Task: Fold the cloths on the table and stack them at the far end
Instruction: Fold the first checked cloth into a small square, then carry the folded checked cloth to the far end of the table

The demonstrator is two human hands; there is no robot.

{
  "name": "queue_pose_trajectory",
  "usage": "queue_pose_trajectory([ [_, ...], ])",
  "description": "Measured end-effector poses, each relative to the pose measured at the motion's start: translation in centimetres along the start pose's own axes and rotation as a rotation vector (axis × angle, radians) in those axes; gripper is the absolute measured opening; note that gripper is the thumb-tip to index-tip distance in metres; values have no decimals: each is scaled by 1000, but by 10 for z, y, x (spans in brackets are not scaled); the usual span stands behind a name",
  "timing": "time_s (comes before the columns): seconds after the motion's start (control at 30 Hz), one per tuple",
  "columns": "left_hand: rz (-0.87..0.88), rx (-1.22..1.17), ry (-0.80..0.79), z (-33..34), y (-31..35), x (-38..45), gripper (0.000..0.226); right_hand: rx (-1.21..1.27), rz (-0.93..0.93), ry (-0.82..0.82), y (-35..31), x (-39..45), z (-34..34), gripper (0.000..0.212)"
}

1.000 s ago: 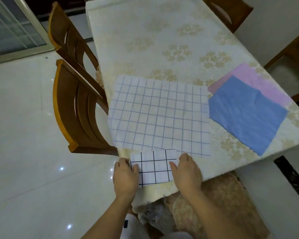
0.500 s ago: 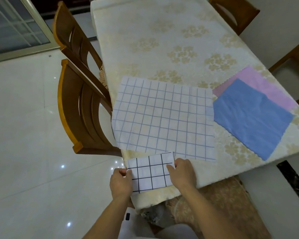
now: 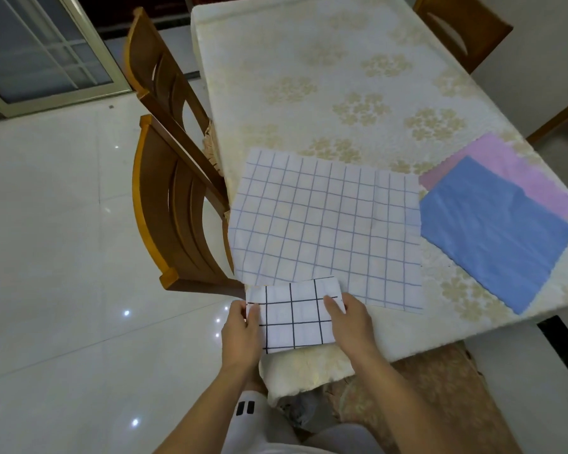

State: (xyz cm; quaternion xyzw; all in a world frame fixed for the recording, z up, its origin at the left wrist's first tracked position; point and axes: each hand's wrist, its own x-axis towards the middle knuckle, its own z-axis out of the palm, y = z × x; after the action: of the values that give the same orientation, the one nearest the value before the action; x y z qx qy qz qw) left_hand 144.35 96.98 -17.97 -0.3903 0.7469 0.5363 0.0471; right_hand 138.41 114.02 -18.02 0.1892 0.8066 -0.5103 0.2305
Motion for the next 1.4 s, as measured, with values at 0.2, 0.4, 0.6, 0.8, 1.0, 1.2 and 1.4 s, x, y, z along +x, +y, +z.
queue_pose_trajectory([
  [0.2,126,-157,-94,-7,43,-1,17,84,-180,101,-35,-20,-24,28],
  [0.4,324,-116,-115,-7,87,-8,24,167,-276,217,-66,-41,-50,31],
  [0.6,465,-126,-118,-11,111,-20,26,260,-289,211,-73,-51,-68,46],
  [0.8,498,-90,-47,-17,109,-29,25,253,-326,208,-79,-59,-71,40],
  [1.0,464,-101,69,-45,103,-40,25,188,-398,167,-89,-68,-54,35],
  [1.2,408,-149,167,-86,92,-38,29,145,-489,81,-107,-71,-20,36],
  [1.4,353,-182,265,-133,77,-32,26,48,-531,2,-130,-77,26,27],
])
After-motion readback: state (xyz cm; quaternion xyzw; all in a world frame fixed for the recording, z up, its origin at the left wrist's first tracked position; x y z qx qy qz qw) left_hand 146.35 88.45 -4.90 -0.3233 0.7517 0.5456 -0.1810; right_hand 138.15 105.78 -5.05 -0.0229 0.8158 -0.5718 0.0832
